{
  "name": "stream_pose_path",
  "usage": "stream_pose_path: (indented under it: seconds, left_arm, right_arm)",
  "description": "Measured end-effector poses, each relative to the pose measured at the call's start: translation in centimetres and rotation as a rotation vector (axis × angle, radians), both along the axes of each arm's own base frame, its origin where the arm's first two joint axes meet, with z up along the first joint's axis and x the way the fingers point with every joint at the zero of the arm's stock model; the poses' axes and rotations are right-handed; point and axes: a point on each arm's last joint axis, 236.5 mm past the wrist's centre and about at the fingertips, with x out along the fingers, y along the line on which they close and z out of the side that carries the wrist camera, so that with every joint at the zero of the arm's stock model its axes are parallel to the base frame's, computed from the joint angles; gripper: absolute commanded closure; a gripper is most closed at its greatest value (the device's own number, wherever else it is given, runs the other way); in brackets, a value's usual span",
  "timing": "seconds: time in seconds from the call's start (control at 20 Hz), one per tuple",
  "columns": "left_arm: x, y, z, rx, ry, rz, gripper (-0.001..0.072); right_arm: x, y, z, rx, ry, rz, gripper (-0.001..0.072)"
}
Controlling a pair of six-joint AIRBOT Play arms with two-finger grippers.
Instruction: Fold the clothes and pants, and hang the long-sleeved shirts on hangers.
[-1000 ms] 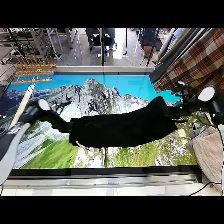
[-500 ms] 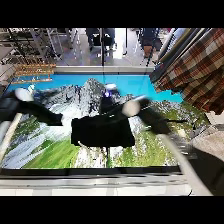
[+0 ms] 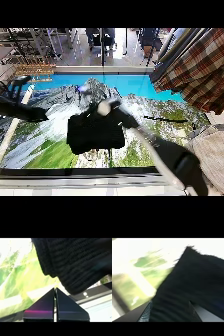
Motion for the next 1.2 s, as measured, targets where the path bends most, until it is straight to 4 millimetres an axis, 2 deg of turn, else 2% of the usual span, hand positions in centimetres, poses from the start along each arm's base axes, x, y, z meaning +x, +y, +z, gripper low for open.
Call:
stream_pose_path:
  seconds: [0.1,0.2,0.25,0.35,0.45,0.55,0.65,0.75,0.85,1.0,1.1,1.15,1.2]
  left_arm:
    - [0.7,-1.9,-2.2,-0.020,0.032,-0.050,0.0685]
    - [1.3,-4.4,-5.3,-0.039,0.089,-0.119,0.0686]
    - [1.6,-5.6,-7.2,-0.043,0.121,-0.149,0.0686]
    - [2.1,-7.4,-11.8,-0.038,0.205,-0.187,0.0686]
    - [2.1,-7.9,-16.1,-0.019,0.300,-0.181,0.0687]
    - [1.9,-7.7,-19.6,0.005,0.379,-0.161,0.0687]
    - [1.6,-7.7,-21.4,0.008,0.427,-0.153,0.0687]
    - [1.3,-7.8,-22.4,0.012,0.452,-0.151,0.0687]
    - [1.2,-7.7,-23.0,0.018,0.466,-0.149,0.0687]
    - [1.1,-7.6,-23.4,0.023,0.474,-0.147,0.0687]
    - [1.1,-7.5,-23.5,0.027,0.478,-0.148,0.0687]
    - [1.0,-7.5,-23.5,0.029,0.481,-0.150,0.0688]
    - [0.9,-7.3,-23.5,0.035,0.482,-0.152,0.0688]
  right_arm:
    - [3.0,-7.5,3.6,-0.043,-0.020,-0.098,0.0182]
    - [4.6,-14.9,5.4,-0.086,0.008,-0.198,0.0180]
    - [4.9,-18.0,5.6,-0.103,0.038,-0.236,0.0163]
    - [4.4,-22.5,4.8,-0.099,0.135,-0.284,0.0065]
    - [3.3,-24.6,2.6,-0.072,0.246,-0.288,0.0039]
    - [1.8,-24.9,-0.7,-0.038,0.356,-0.271,0.0012]
    - [0.4,-24.0,-4.4,0.011,0.442,-0.247,0.0011]
    - [-0.5,-22.4,-8.0,0.068,0.513,-0.220,0.0009]
    - [-0.7,-20.3,-10.6,0.140,0.556,-0.195,0.0009]
    - [-0.9,-17.1,-13.8,0.203,0.617,-0.159,0.0009]
    - [-1.6,-14.8,-15.1,0.225,0.661,-0.126,0.0015]
    - [-2.0,-13.8,-15.6,0.230,0.678,-0.105,0.0140]
    - [-2.4,-12.7,-15.8,0.239,0.694,-0.085,0.0473]
